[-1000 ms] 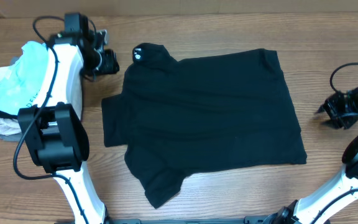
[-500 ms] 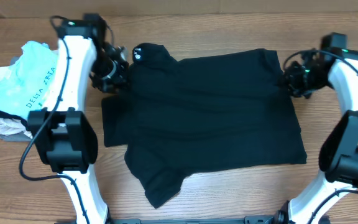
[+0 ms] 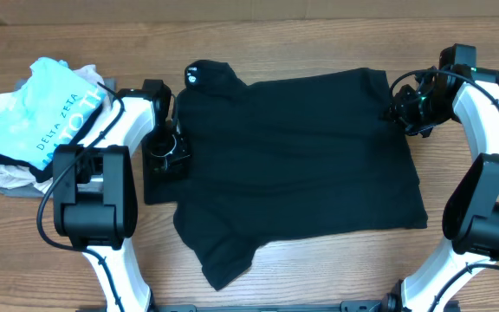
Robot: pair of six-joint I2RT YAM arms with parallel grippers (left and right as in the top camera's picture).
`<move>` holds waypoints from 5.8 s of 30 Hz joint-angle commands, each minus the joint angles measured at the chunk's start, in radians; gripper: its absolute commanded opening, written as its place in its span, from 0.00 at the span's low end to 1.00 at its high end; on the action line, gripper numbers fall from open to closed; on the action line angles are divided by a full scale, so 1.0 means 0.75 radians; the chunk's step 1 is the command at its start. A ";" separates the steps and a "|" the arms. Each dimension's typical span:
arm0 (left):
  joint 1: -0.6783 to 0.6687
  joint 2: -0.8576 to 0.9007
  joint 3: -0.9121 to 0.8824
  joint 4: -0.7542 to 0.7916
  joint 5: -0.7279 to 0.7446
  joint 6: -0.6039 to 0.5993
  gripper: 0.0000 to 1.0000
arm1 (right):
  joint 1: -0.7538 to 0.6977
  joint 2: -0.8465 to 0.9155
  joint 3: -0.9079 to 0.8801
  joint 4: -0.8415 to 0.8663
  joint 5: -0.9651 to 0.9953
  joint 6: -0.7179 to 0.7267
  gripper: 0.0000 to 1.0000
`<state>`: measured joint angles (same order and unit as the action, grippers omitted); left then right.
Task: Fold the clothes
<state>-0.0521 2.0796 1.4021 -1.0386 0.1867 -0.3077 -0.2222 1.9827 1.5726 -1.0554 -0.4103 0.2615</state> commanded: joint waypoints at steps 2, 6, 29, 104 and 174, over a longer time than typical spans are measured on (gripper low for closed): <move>0.128 0.052 -0.057 0.130 -0.510 -0.100 0.04 | -0.004 -0.032 0.014 0.005 0.013 0.005 0.29; 0.248 0.052 -0.006 0.205 -0.468 -0.094 0.04 | -0.001 -0.032 0.014 0.003 0.012 0.005 0.30; 0.197 0.049 0.641 -0.330 -0.012 0.267 0.42 | 0.311 0.196 -0.187 0.733 0.141 0.093 0.04; 0.059 0.049 0.692 -0.424 -0.049 0.282 0.43 | -0.125 0.298 -0.045 1.314 0.028 0.065 0.14; -0.295 -0.418 0.128 -0.564 -0.065 -0.162 0.74 | -0.166 -0.524 -0.141 -0.379 -0.120 -0.111 0.53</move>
<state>-0.2546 1.7565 1.6279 -1.5013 0.1734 -0.3290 -0.3470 1.5906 1.5169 -1.3502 -0.5186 0.1886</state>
